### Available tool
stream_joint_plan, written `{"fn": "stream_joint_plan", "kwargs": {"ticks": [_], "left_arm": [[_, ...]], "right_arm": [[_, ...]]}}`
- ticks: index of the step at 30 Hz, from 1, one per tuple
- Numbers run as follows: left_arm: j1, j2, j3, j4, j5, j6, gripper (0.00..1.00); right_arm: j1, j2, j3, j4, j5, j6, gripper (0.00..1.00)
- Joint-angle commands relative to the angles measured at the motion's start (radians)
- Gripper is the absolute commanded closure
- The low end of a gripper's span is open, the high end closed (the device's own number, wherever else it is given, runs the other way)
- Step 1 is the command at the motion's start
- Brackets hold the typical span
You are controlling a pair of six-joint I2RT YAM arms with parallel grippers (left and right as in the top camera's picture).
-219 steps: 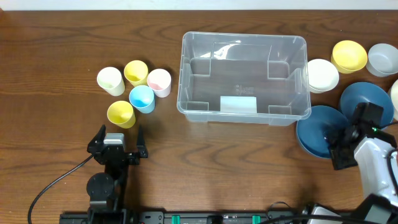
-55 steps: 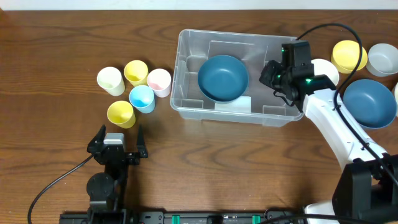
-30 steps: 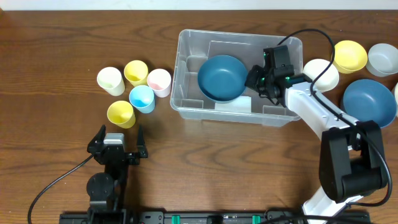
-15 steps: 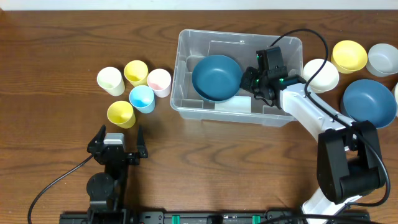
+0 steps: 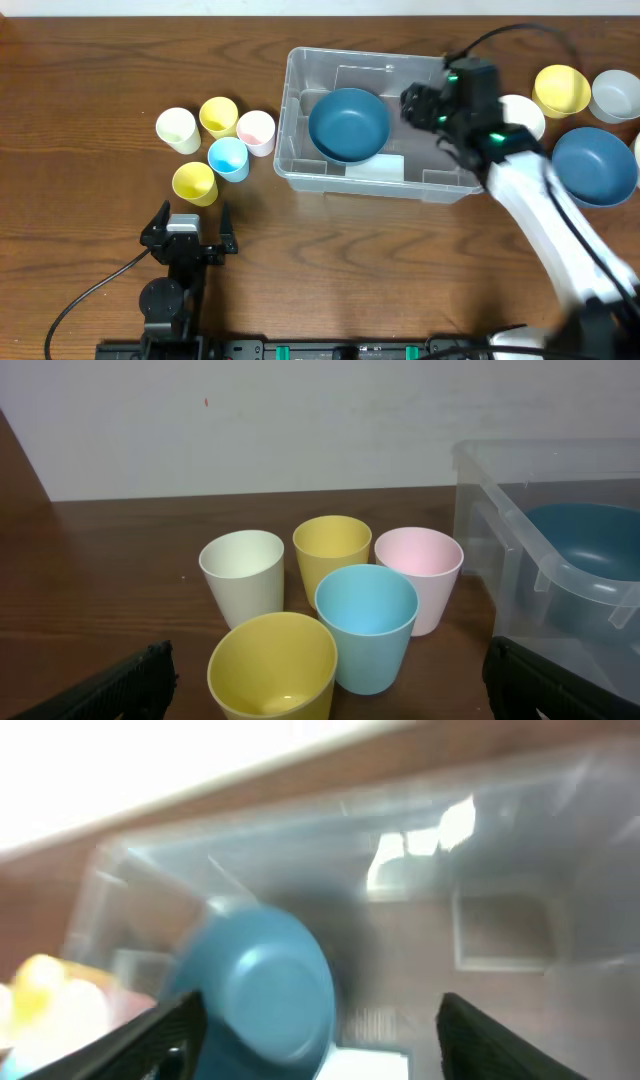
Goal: Pack container
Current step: 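Withdraw the right gripper to the second teal bowl on the right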
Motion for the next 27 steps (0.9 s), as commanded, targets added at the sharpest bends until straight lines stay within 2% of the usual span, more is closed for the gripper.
{"fn": "stream_joint_plan", "kwargs": {"ticks": [1, 4, 6, 11, 16, 21, 27], "left_arm": [[0.004, -0.005, -0.013, -0.039, 0.014, 0.014, 0.02], [0.004, -0.005, -0.013, -0.039, 0.014, 0.014, 0.02], [0.004, -0.005, -0.013, -0.039, 0.014, 0.014, 0.02], [0.004, -0.005, -0.013, -0.039, 0.014, 0.014, 0.02], [0.004, -0.005, -0.013, -0.039, 0.014, 0.014, 0.02], [0.004, -0.005, -0.013, -0.039, 0.014, 0.014, 0.02], [0.004, -0.005, -0.013, -0.039, 0.014, 0.014, 0.02]], "right_arm": [[-0.04, -0.145, 0.027, -0.053, 0.132, -0.043, 0.17], [-0.089, -0.248, 0.027, -0.174, 0.263, 0.007, 0.05], [-0.133, -0.304, 0.027, -0.284, 0.347, 0.097, 0.01], [-0.302, -0.401, 0.027, -0.553, 0.445, 0.307, 0.01], [-0.479, -0.401, 0.005, -0.727, 0.452, 0.456, 0.01], [-0.612, -0.367, -0.089, -0.705, 0.443, 0.495, 0.01], [-0.729, -0.299, -0.185, -0.541, 0.332, 0.484, 0.01]]}}
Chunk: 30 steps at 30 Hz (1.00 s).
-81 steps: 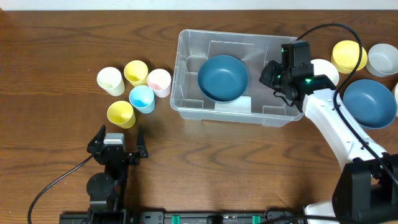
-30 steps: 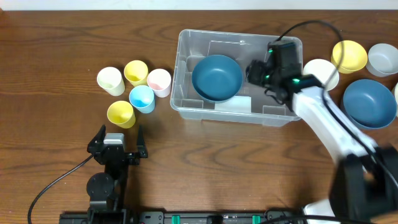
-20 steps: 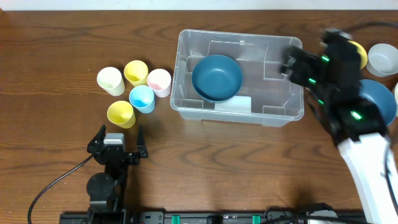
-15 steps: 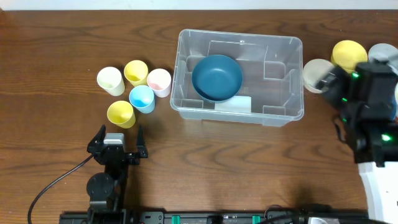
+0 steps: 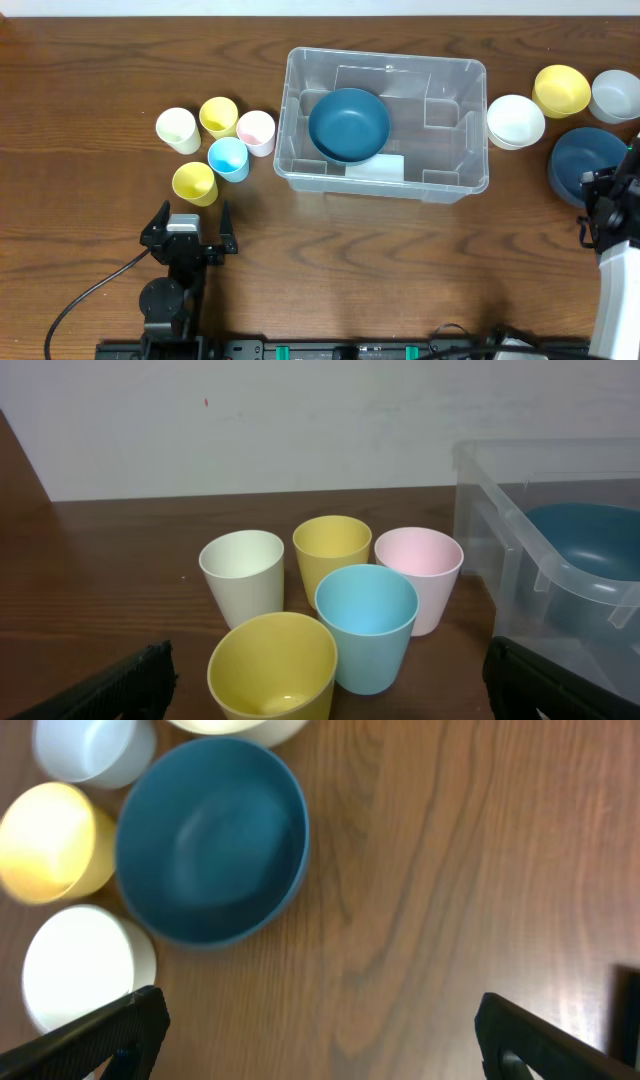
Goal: Pack container
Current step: 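Withdraw the right gripper to the second teal bowl on the right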
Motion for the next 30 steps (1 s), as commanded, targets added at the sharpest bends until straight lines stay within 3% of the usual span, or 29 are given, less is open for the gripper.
{"fn": "stream_joint_plan", "kwargs": {"ticks": [1, 11, 21, 30], "left_arm": [[0.004, -0.005, -0.014, -0.039, 0.014, 0.014, 0.02], [0.004, -0.005, -0.014, -0.038, 0.014, 0.014, 0.02], [0.004, -0.005, -0.014, -0.039, 0.014, 0.014, 0.02], [0.004, -0.005, -0.014, -0.038, 0.014, 0.014, 0.02]], "right_arm": [[-0.075, 0.052, -0.035, 0.066, -0.088, 0.014, 0.01], [-0.233, 0.28, -0.036, 0.217, -0.262, -0.046, 0.01], [-0.246, 0.495, -0.036, 0.355, -0.34, -0.107, 0.01], [-0.247, 0.558, -0.036, 0.411, -0.338, -0.11, 0.01]]}}
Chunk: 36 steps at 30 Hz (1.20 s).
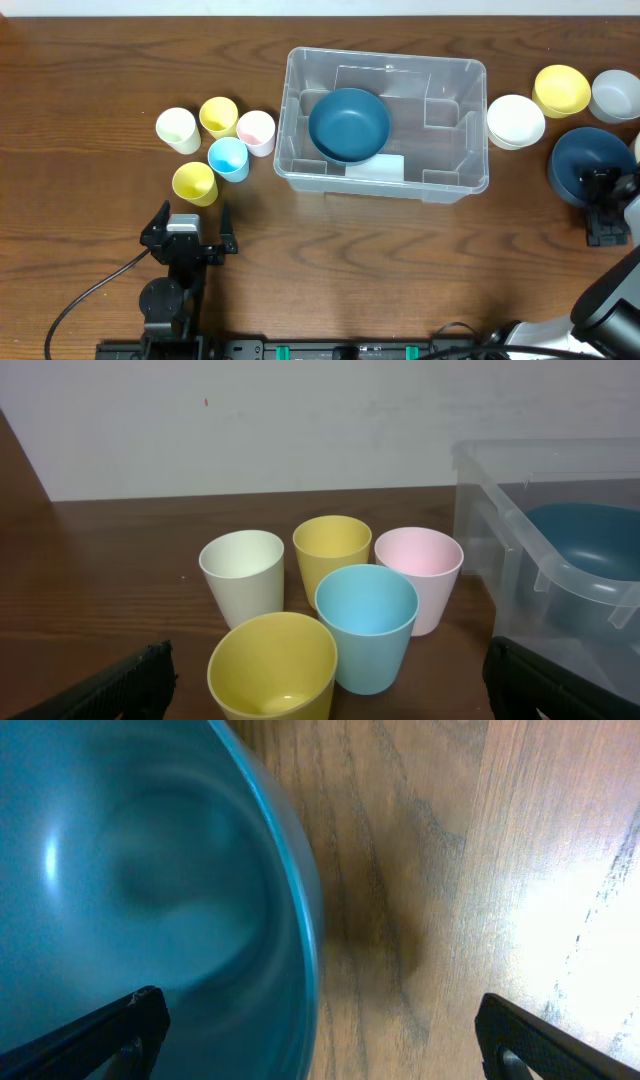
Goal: Pack container
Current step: 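Withdraw the right gripper to the second teal bowl on the right, then grasp the second teal bowl's rim with the right gripper and lift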
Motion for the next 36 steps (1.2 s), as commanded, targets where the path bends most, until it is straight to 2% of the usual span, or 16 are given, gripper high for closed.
{"fn": "stream_joint_plan", "kwargs": {"ticks": [1, 5, 8, 10, 17, 19, 23, 30, 36], "left_arm": [[0.004, -0.005, -0.014, -0.038, 0.014, 0.014, 0.02], [0.004, -0.005, -0.014, -0.038, 0.014, 0.014, 0.02], [0.004, -0.005, -0.014, -0.038, 0.014, 0.014, 0.02], [0.004, -0.005, -0.014, -0.039, 0.014, 0.014, 0.02], [0.004, -0.005, -0.014, -0.039, 0.014, 0.014, 0.02], [0.004, -0.005, -0.014, -0.039, 0.014, 0.014, 0.02], [0.004, -0.005, -0.014, -0.039, 0.014, 0.014, 0.02], [0.004, -0.005, -0.014, -0.039, 0.014, 0.014, 0.02], [0.004, -0.005, -0.014, -0.039, 0.014, 0.014, 0.02]], "right_arm": [[-0.008, 0.01, -0.003, -0.003, 0.006, -0.018, 0.02], [-0.017, 0.02, -0.003, -0.017, 0.016, -0.007, 0.08], [-0.026, 0.021, -0.003, -0.023, 0.016, -0.007, 0.24], [-0.033, 0.021, -0.003, -0.031, 0.016, -0.007, 0.3], [-0.058, 0.022, -0.005, -0.062, 0.065, -0.011, 0.31], [-0.064, 0.022, -0.005, -0.058, 0.065, -0.019, 0.34], [-0.067, 0.022, -0.005, -0.055, 0.065, -0.019, 0.53], [-0.067, 0.022, -0.006, -0.055, 0.065, -0.019, 0.79], [-0.068, 0.022, -0.019, -0.074, 0.066, -0.018, 0.96]]}}
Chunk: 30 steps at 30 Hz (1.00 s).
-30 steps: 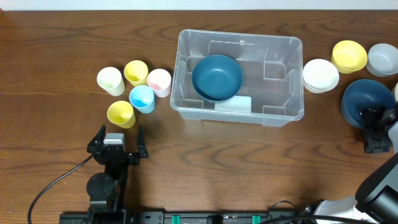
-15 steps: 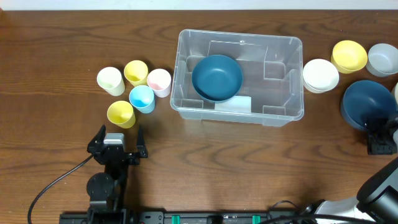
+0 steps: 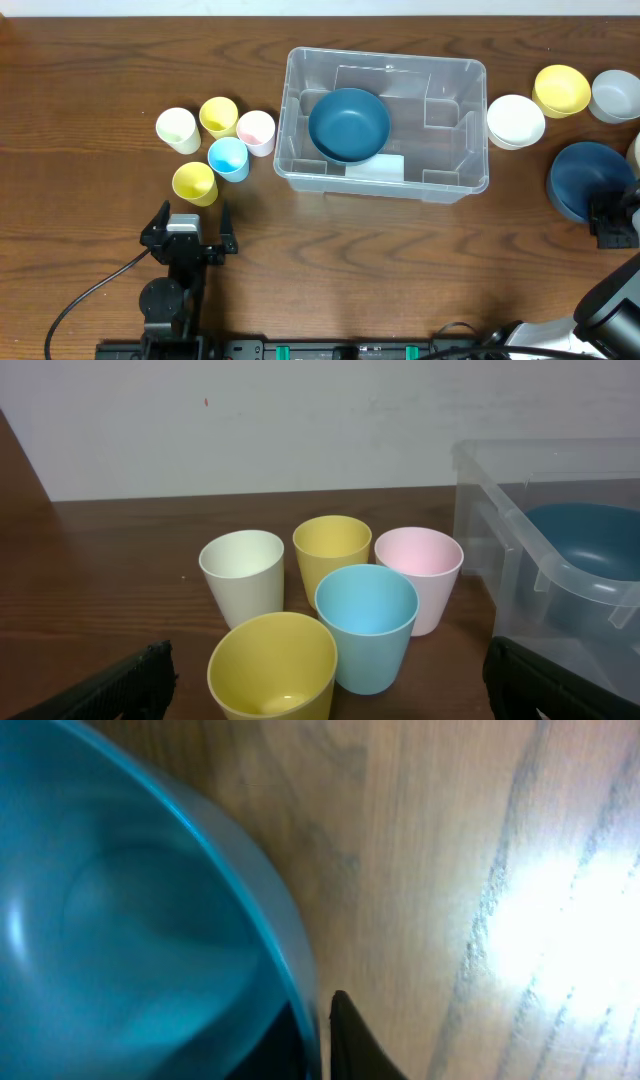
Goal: Pack container
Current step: 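Grasp the second teal bowl's rim with the right gripper and lift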
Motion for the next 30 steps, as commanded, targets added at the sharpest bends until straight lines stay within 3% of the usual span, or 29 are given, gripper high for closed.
{"fn": "stream_joint_plan", "kwargs": {"ticks": [1, 9, 15, 21, 30], "left_arm": [[0.004, -0.005, -0.014, -0.039, 0.014, 0.014, 0.02], [0.004, -0.005, -0.014, -0.039, 0.014, 0.014, 0.02], [0.004, -0.005, -0.014, -0.039, 0.014, 0.014, 0.02], [0.004, -0.005, -0.014, -0.039, 0.014, 0.014, 0.02], [0.004, -0.005, -0.014, -0.039, 0.014, 0.014, 0.02]], "right_arm": [[-0.011, 0.018, -0.015, -0.022, 0.019, 0.006, 0.99], [-0.012, 0.016, -0.018, -0.111, 0.006, 0.031, 0.99], [-0.011, -0.076, -0.012, -0.141, -0.111, -0.005, 0.99], [-0.003, -0.349, -0.009, -0.138, -0.259, -0.106, 0.99], [0.133, -0.801, 0.022, -0.073, -0.338, -0.092, 0.98]]}}
